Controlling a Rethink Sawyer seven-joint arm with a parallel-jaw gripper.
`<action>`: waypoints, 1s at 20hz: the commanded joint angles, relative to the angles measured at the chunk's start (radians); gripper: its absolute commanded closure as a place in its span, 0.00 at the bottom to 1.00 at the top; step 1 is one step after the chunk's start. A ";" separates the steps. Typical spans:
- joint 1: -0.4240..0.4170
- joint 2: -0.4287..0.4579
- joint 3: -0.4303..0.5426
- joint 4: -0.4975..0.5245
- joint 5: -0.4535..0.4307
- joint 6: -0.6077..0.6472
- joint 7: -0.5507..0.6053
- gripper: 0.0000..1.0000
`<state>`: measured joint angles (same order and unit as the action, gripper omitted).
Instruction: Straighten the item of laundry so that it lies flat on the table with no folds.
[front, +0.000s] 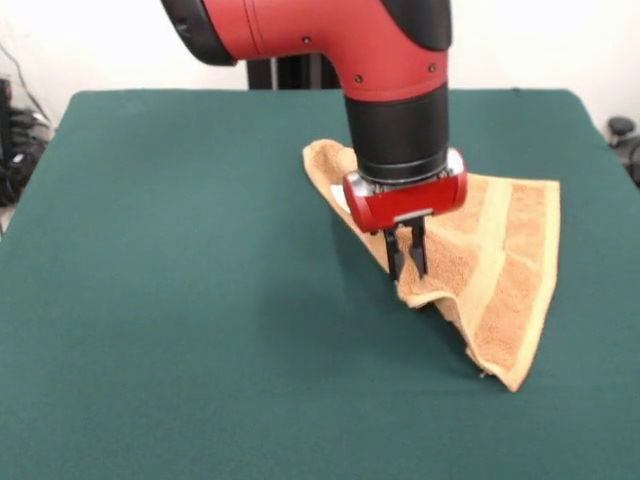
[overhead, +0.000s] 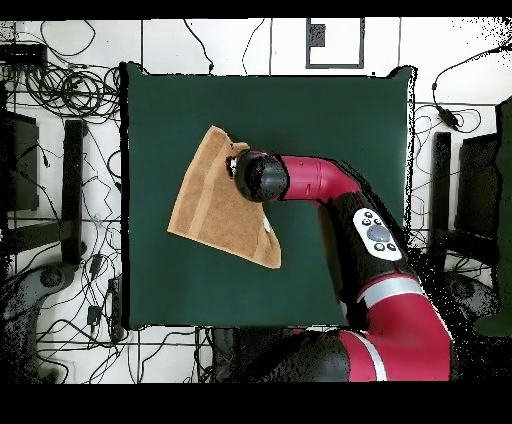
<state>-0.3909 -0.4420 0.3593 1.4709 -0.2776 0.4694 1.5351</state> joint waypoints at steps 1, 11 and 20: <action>0.022 -0.031 -0.016 0.090 0.051 0.181 0.111 1.00; 0.044 -0.051 -0.044 0.045 0.032 0.251 0.095 1.00; 0.048 -0.039 -0.041 0.024 0.018 0.224 0.080 1.00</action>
<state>-0.3850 -0.5032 0.3093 1.4747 -0.2672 0.6156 1.5351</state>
